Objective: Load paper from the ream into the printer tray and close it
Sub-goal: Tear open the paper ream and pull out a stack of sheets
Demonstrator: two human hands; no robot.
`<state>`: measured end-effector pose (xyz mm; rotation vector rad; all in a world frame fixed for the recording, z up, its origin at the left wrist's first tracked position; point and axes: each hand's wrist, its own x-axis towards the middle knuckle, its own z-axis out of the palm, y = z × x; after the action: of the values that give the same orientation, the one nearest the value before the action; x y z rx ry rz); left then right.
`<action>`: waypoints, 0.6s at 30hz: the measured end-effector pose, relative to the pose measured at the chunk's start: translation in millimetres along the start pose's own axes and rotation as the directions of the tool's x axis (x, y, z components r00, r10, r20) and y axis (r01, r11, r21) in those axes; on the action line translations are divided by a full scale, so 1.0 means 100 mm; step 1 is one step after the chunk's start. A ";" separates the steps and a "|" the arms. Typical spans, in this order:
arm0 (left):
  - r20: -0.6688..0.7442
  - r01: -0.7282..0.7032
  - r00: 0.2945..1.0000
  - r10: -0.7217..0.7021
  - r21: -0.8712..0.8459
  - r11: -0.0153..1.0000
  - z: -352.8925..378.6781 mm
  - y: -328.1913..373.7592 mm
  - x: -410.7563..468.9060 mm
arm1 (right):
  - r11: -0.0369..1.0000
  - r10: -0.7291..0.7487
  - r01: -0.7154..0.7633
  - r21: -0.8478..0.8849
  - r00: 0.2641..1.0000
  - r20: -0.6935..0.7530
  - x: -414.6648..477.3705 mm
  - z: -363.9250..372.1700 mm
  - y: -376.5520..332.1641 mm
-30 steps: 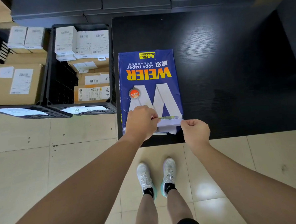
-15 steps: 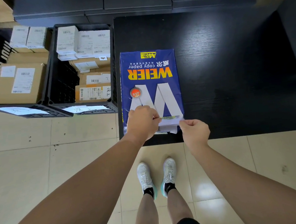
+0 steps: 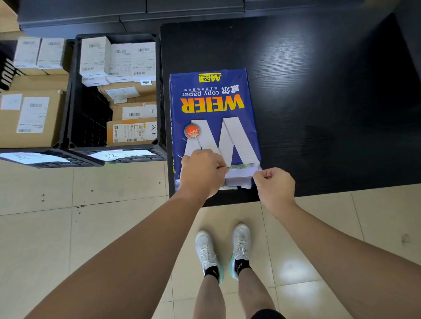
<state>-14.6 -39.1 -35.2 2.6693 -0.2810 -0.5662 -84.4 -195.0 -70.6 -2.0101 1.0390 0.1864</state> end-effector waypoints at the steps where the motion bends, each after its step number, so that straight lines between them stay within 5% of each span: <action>1: -0.005 -0.001 1.000 0.001 -0.002 1.000 0.00 0.00 0.00 | 1.000 -0.005 0.005 -0.012 1.000 0.005 -0.01 -0.01 0.02; 18: 0.013 -0.030 0.999 0.030 -0.008 1.000 0.07 -0.06 -0.12 | 0.966 0.124 -0.166 0.197 0.970 0.209 -0.02 -0.20 0.23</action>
<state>-28.2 -32.6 -39.4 2.6505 -0.3212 -0.5747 -106.7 -215.6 -70.9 -1.6872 1.0348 0.3294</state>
